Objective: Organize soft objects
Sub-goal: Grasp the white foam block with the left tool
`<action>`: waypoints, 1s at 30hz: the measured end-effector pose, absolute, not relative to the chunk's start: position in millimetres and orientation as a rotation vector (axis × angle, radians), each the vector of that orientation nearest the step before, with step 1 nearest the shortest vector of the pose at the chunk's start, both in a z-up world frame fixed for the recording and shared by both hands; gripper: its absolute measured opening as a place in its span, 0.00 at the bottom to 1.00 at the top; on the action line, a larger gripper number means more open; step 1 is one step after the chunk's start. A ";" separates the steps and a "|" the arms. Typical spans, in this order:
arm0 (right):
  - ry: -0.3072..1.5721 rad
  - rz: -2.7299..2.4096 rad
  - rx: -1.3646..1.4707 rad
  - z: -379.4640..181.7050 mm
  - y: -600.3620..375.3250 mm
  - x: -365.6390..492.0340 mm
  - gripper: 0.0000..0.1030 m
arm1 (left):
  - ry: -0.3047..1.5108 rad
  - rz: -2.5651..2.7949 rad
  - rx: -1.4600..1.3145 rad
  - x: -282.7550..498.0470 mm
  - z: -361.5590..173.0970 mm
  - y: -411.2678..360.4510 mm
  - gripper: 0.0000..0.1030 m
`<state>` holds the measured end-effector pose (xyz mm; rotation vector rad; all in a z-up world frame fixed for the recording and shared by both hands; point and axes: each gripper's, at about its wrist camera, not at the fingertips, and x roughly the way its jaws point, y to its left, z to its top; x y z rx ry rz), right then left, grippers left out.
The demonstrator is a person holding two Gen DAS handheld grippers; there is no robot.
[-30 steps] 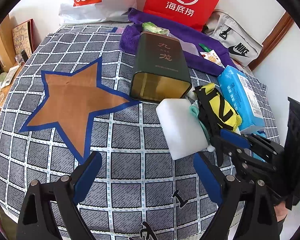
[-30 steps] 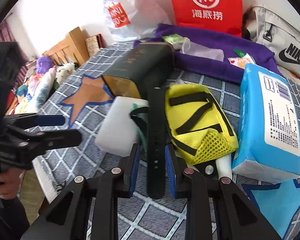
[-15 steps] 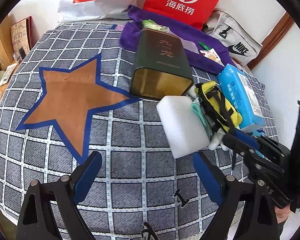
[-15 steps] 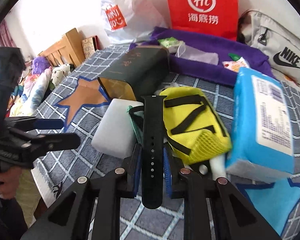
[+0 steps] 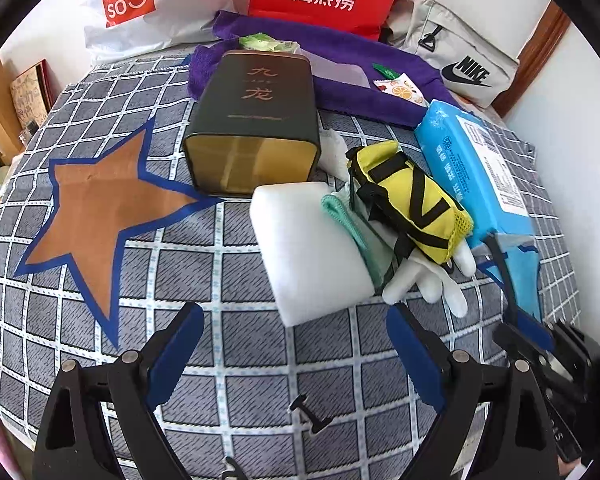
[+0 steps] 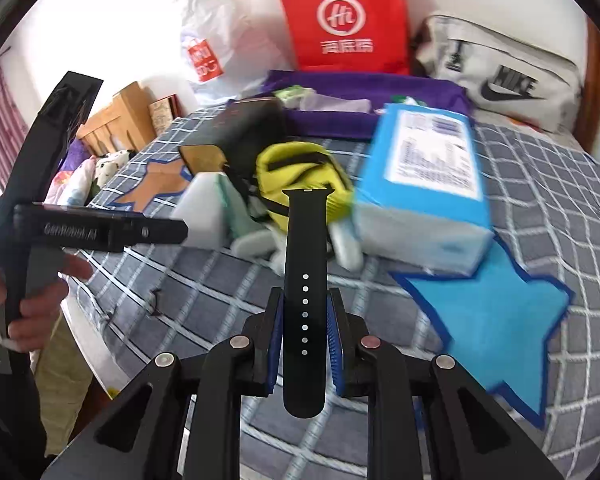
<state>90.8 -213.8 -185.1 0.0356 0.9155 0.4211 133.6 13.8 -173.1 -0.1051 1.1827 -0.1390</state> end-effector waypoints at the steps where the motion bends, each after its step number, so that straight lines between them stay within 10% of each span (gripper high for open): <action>1: 0.916 0.419 0.043 -187.0 -220.1 88.6 0.20 | 1.182 -0.132 -0.103 135.9 -174.3 11.1 0.89; 9: 0.918 0.380 0.038 -199.9 -246.4 78.5 0.20 | 1.185 -0.043 -0.112 153.0 -189.3 -3.2 0.89; 16: 0.935 0.365 0.074 -211.9 -259.8 80.3 0.20 | 1.195 -0.060 -0.109 141.2 -189.0 6.2 0.56; 30: 0.954 0.350 0.079 -215.0 -262.6 83.6 0.20 | 1.187 -0.067 -0.046 145.9 -193.9 1.7 0.52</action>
